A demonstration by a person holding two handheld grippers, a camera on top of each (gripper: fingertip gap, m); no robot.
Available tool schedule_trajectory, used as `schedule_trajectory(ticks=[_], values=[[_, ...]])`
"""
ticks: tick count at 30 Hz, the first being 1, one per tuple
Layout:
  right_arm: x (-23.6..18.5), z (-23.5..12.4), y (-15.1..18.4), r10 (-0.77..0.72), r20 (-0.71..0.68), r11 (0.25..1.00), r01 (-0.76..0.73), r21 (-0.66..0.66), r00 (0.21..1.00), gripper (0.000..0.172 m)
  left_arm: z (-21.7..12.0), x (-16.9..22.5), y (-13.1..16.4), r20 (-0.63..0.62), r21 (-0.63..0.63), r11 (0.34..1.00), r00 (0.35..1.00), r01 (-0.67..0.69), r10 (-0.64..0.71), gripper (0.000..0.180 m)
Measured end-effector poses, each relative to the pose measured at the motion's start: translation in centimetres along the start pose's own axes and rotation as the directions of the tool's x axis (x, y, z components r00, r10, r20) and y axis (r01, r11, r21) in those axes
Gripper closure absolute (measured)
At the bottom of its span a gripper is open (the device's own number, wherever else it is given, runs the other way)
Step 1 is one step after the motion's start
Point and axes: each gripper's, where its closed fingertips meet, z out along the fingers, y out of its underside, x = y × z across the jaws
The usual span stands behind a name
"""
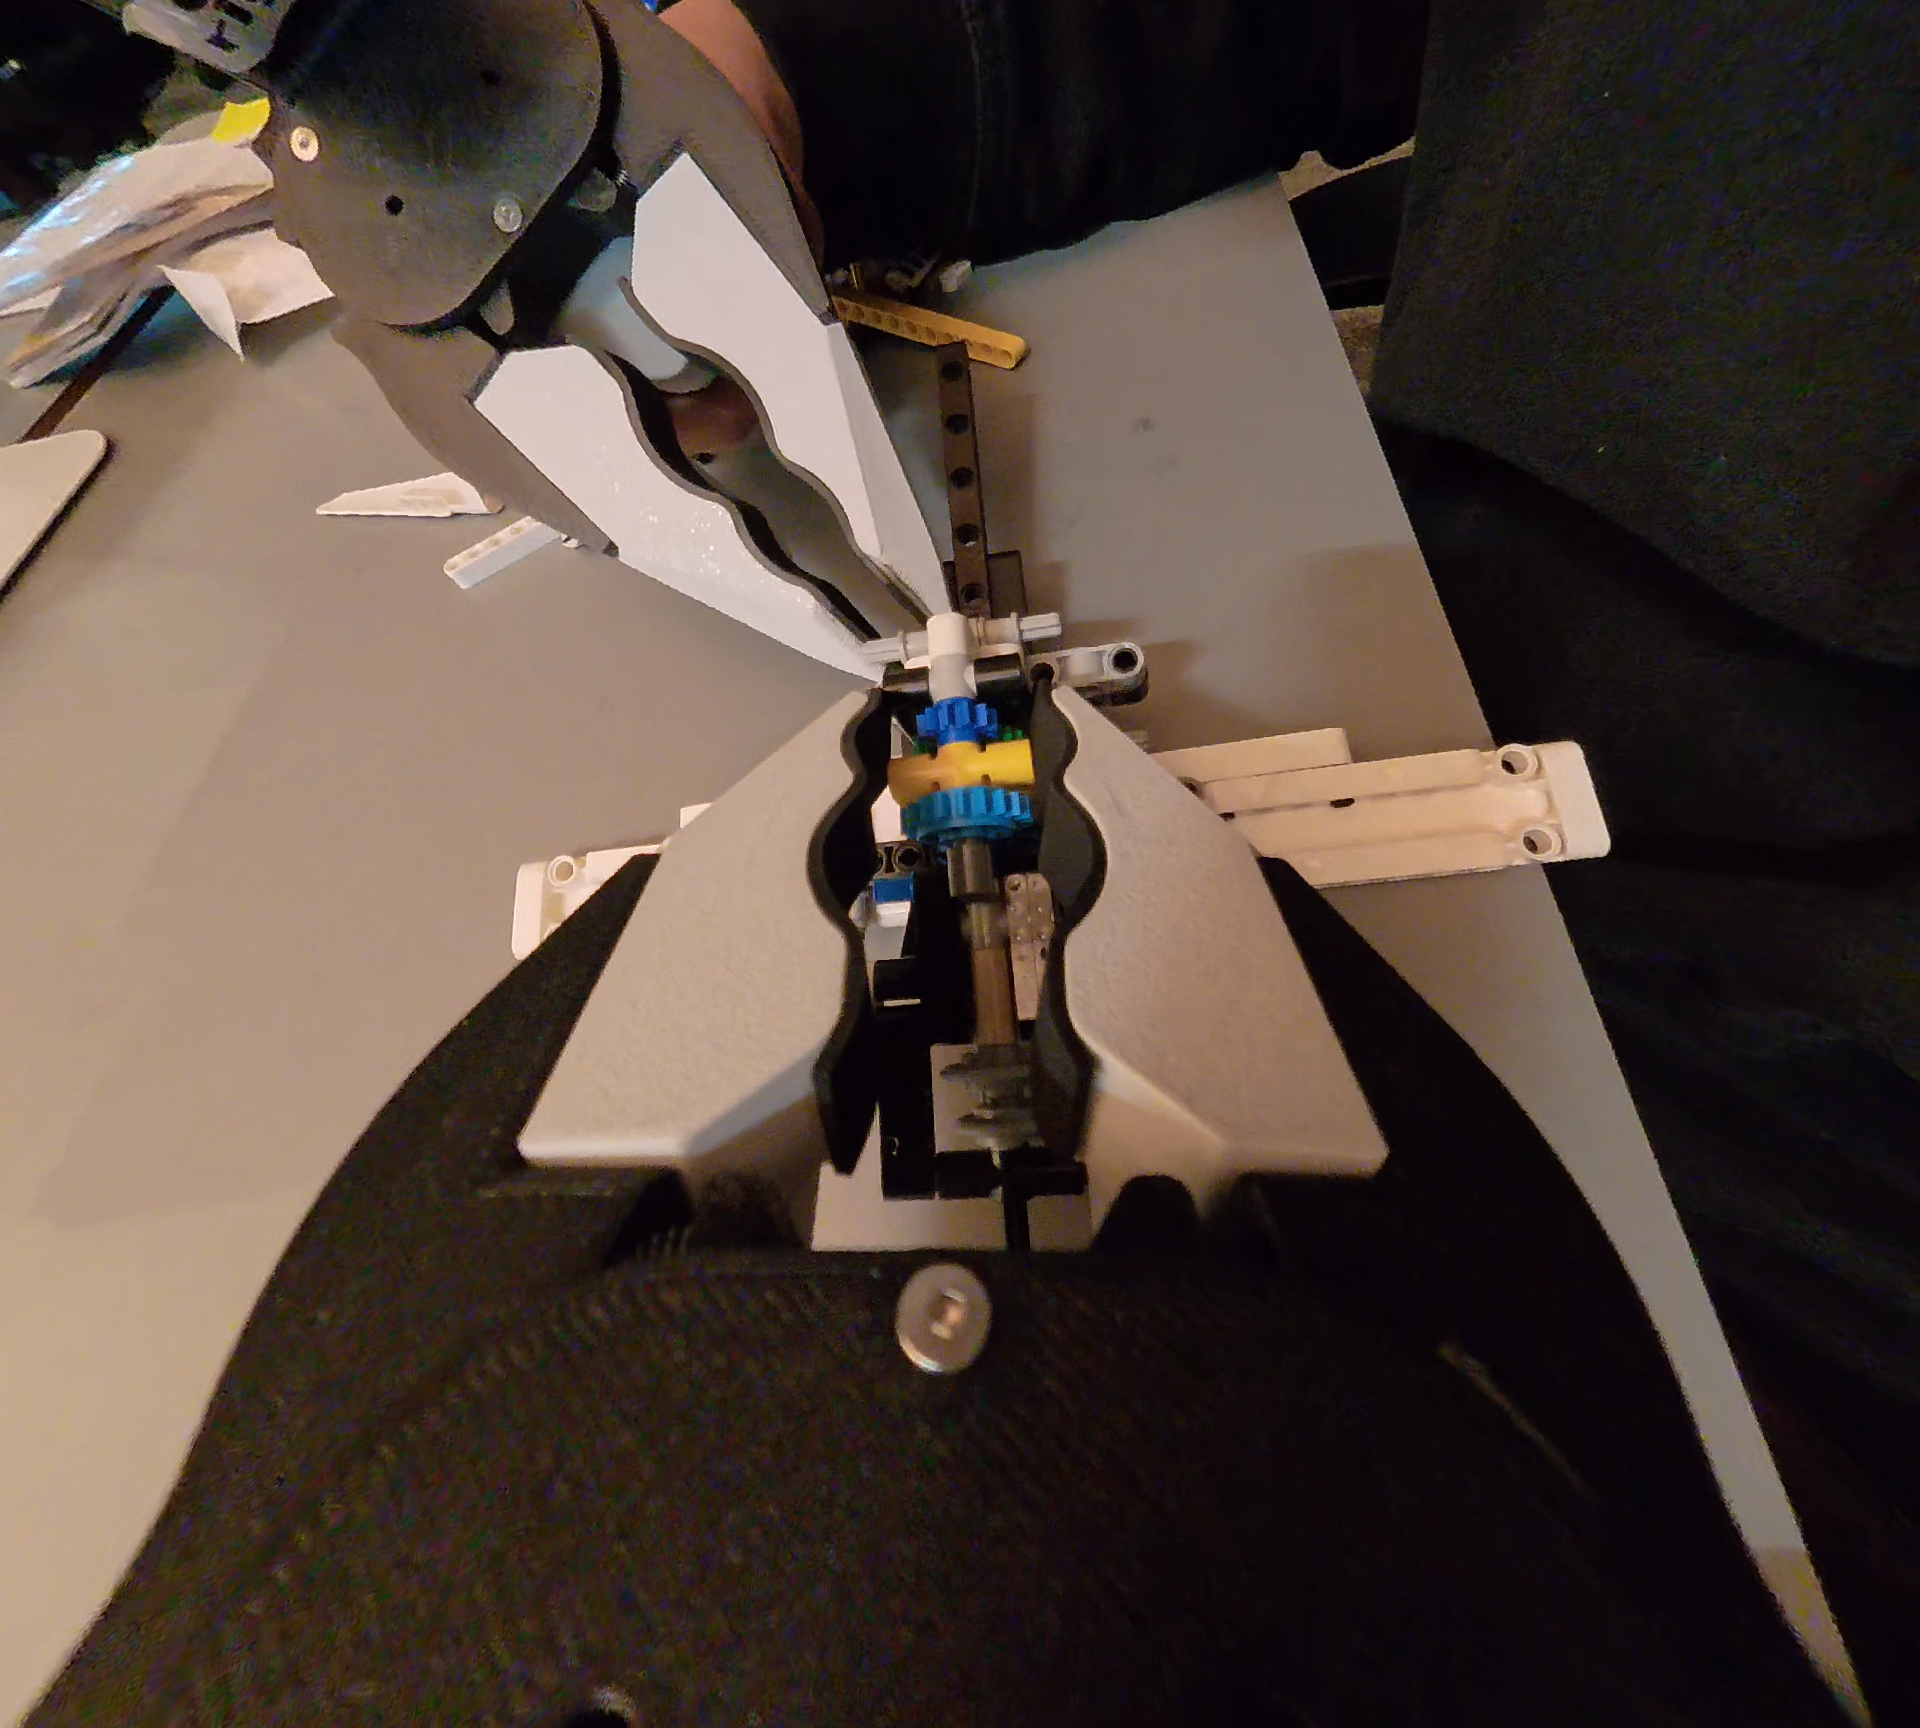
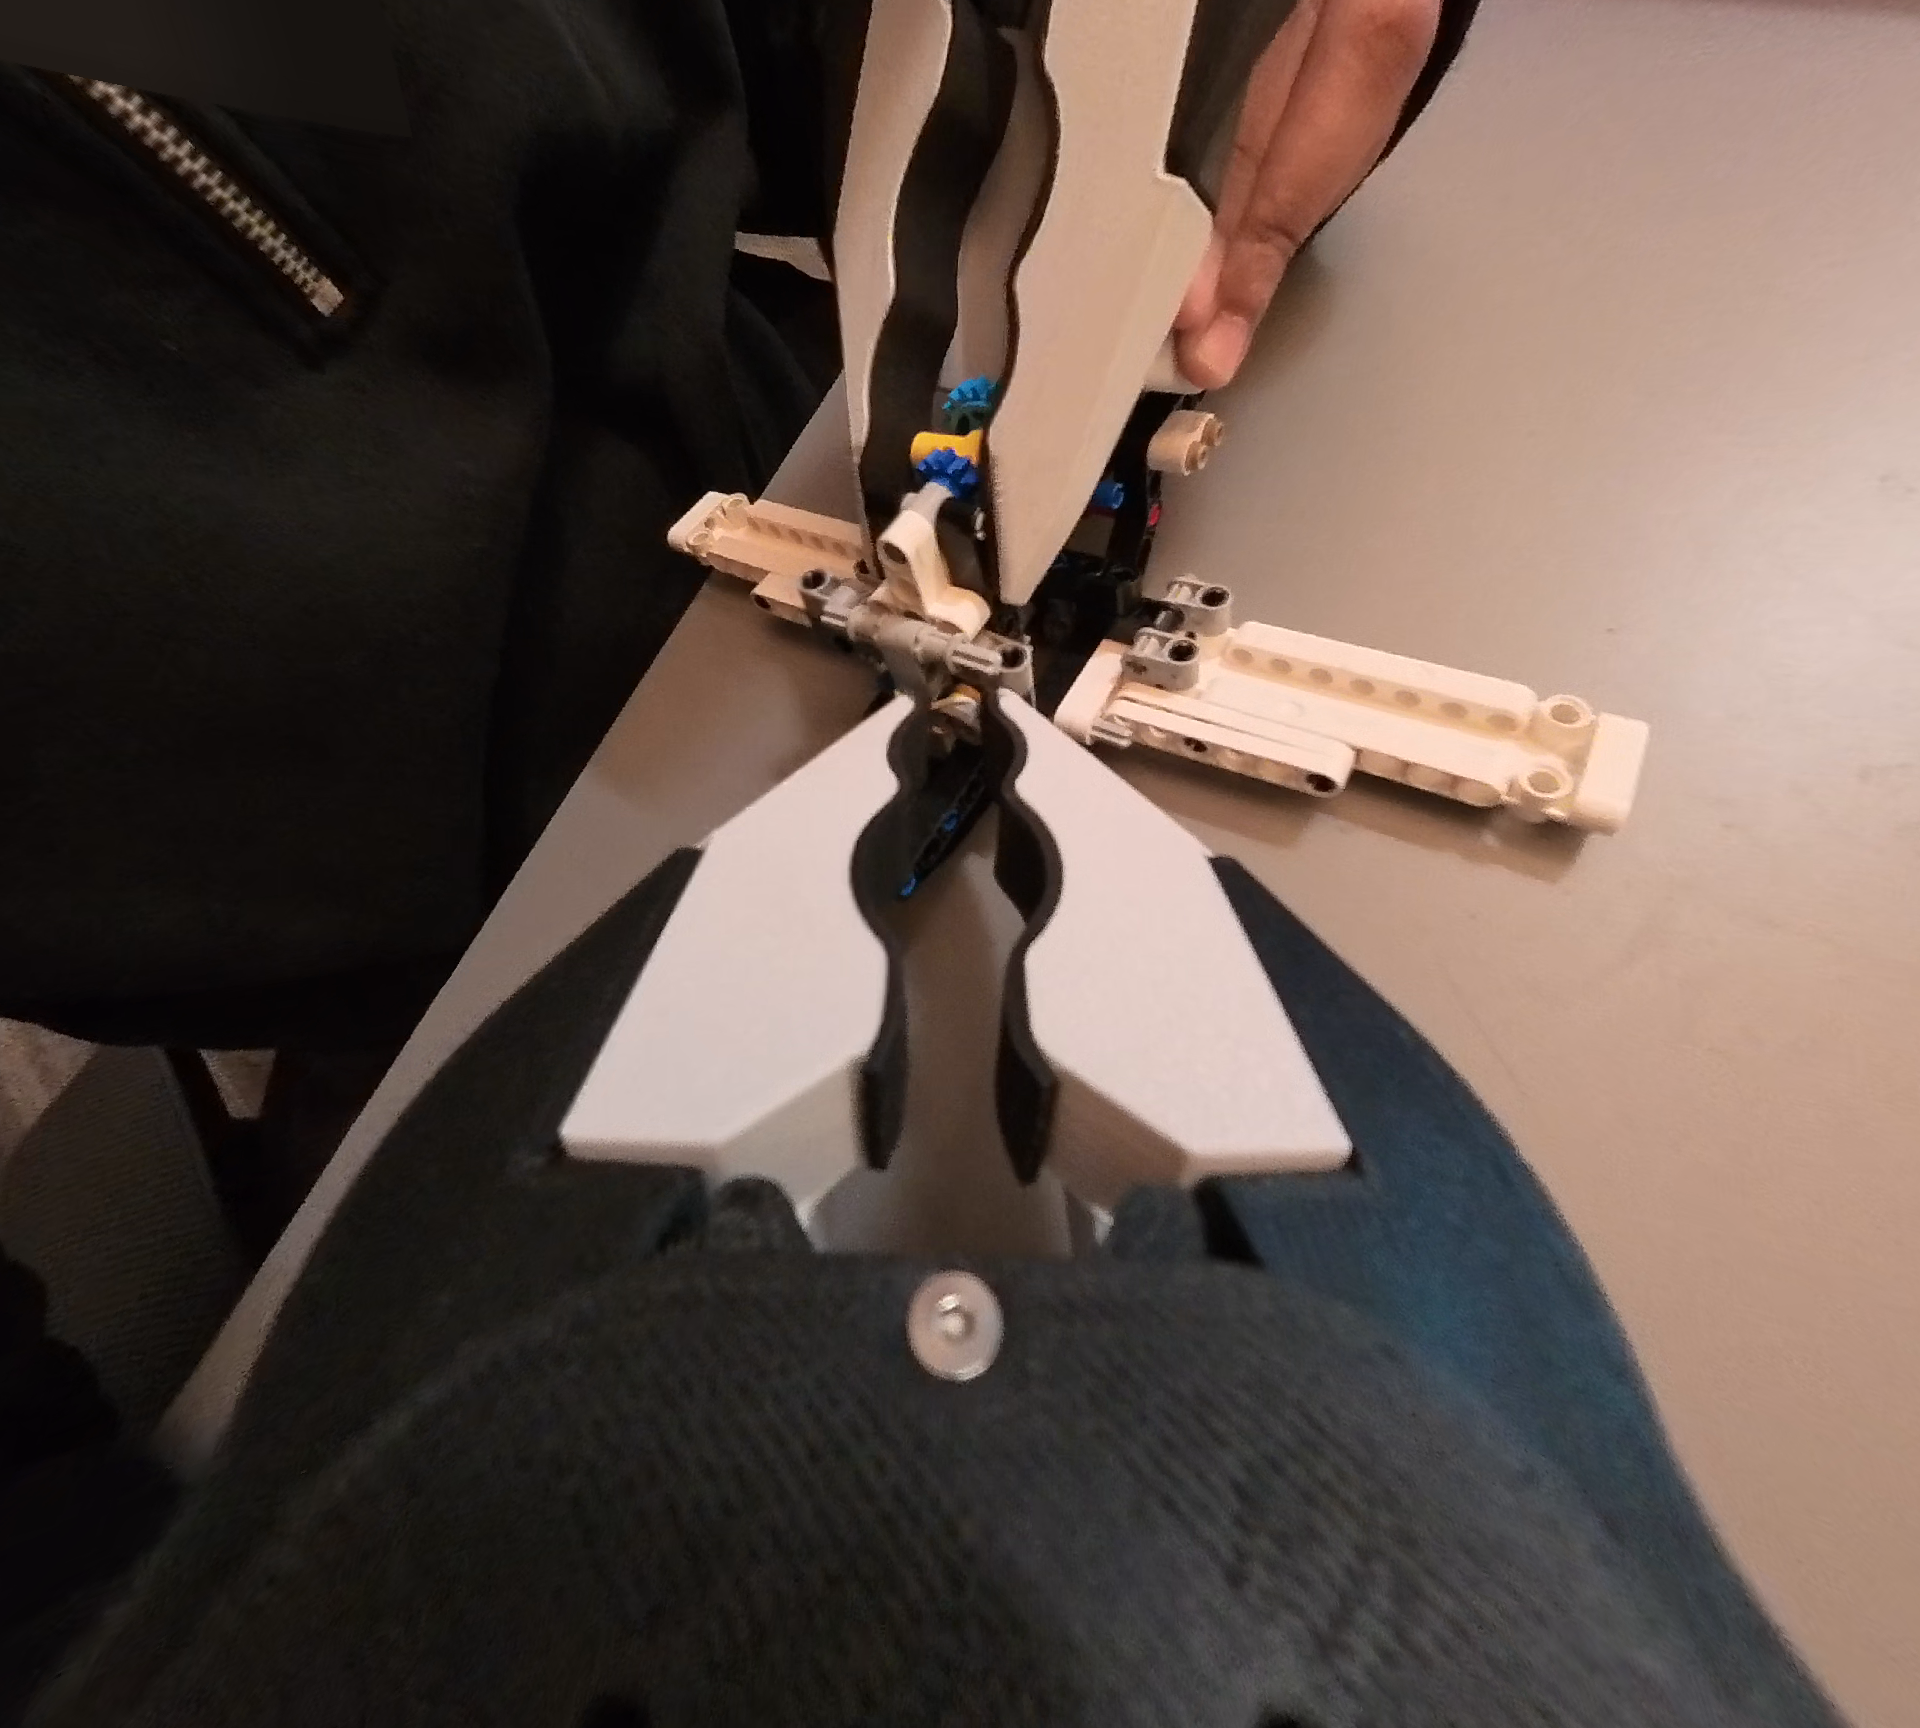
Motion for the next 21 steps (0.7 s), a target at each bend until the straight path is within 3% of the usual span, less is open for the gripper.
schedule_trajectory(ticks=[13,18,21], values=[[0.5,-0.1,0.0,-0.019,-0.083,0.998,0.014,-0.061,0.996,0.172,-0.1,-0.5,0.2,0.016,-0.009,0.999,0.999,0.036,-0.035,0.157],[2.9,-1.7,0.9,-0.050,-0.275,0.989,0.009,-0.150,0.960,0.172,-0.1,-0.4,0.2,0.022,-0.011,1.000,1.000,0.021,-0.021,0.156],[2.1,-2.2,-0.6,0.008,-0.222,0.999,-0.016,-0.032,0.975,0.172,0.0,-0.6,0.3,0.027,-0.013,1.000,0.999,0.026,-0.026,0.156]])
